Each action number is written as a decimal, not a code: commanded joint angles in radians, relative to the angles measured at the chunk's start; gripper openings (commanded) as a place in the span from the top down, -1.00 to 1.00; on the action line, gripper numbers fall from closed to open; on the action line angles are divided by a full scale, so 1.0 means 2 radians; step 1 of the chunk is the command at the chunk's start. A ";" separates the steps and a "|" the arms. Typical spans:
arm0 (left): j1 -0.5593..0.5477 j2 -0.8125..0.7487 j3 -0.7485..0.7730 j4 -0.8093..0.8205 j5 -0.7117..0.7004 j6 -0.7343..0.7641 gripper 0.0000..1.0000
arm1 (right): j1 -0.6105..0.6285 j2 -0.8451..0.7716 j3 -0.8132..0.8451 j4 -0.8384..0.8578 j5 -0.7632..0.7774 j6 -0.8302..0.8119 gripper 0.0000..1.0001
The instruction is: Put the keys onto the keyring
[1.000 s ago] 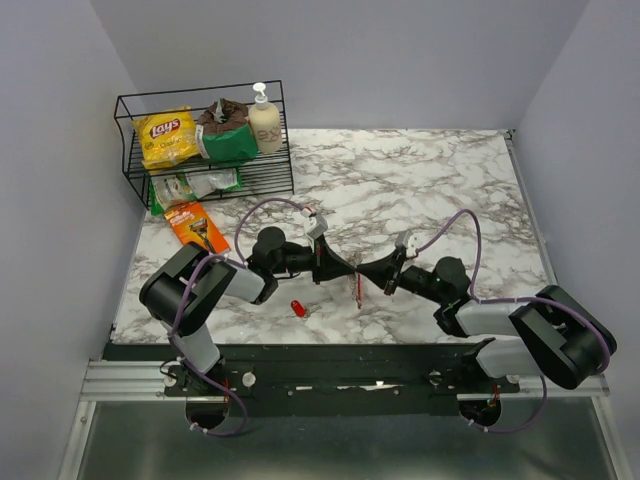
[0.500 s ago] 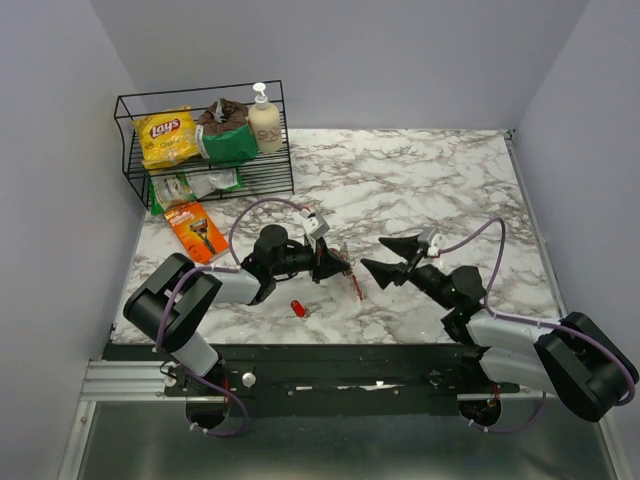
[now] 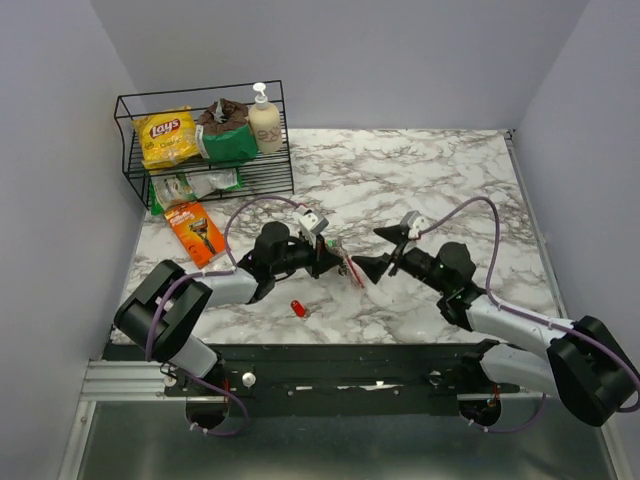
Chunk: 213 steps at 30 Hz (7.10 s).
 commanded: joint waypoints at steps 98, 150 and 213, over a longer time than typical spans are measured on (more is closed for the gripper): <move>0.179 -0.150 0.040 -0.369 -0.177 -0.069 1.00 | 0.327 0.288 0.414 -0.586 0.207 -0.010 0.99; 0.059 -0.252 -0.044 -0.190 -0.128 0.070 1.00 | 0.161 0.022 0.289 -0.543 -0.173 -0.162 0.99; 0.060 -0.260 -0.022 -0.223 -0.335 0.086 1.00 | 0.076 0.270 0.370 -0.632 -0.005 0.176 -0.15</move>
